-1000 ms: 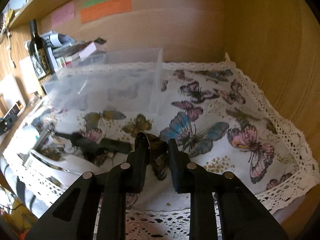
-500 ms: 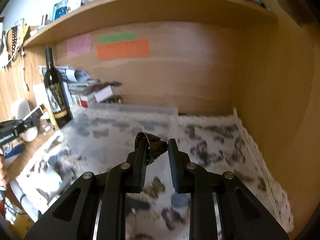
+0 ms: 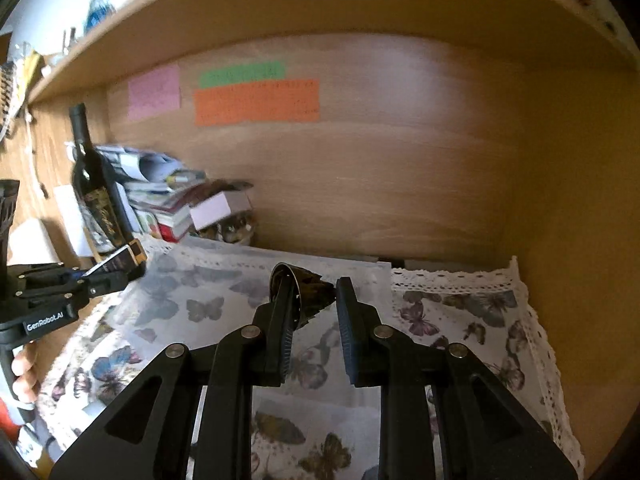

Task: Organize rigid objects
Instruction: 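Carry the tube into the clear box with the left tool while the right tool drops the cap in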

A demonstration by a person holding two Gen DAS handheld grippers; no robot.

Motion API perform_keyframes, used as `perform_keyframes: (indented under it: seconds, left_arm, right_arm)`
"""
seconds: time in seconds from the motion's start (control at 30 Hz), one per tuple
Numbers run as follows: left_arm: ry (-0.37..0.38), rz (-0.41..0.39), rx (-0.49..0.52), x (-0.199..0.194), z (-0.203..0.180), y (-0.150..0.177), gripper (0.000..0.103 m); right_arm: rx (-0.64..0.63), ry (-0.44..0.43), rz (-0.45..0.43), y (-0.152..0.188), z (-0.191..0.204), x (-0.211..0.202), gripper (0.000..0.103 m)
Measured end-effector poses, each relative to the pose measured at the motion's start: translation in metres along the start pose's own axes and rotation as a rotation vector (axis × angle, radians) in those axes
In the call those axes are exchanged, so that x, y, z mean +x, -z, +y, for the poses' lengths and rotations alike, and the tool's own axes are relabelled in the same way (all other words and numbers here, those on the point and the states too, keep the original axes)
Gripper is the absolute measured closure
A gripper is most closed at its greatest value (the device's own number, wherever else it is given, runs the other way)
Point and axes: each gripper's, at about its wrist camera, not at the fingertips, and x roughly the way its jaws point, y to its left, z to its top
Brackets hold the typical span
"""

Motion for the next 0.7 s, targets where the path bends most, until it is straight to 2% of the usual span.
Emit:
perform_keyframes:
  seconds: [0.3, 0.53, 0.6, 0.67, 0.7]
  left_arm:
    - [0.001, 0.09, 0.055, 0.039, -0.013, -0.002, 0.093]
    - [-0.017, 0.108, 0.079, 0.051, -0.023, 0.002, 0.093]
    - [-0.023, 0.099, 0.085, 0.048, -0.025, 0.001, 0.091]
    - [-0.024, 0.081, 0.089, 0.041, -0.027, 0.001, 0.083]
    - [-0.026, 0.073, 0.091, 0.038, -0.027, 0.001, 0.08]
  right_arm:
    - [-0.02, -0.029, 0.166, 0.016, 0.002, 0.059, 0.084]
    - [-0.057, -0.04, 0.216, 0.023, 0.01, 0.07, 0.084]
    - [-0.067, -0.036, 0.218, 0.023, 0.011, 0.068, 0.081]
    - [-0.069, -0.036, 0.207, 0.023, 0.011, 0.064, 0.065]
    - [-0.065, -0.038, 0.192, 0.022, 0.012, 0.061, 0.061]
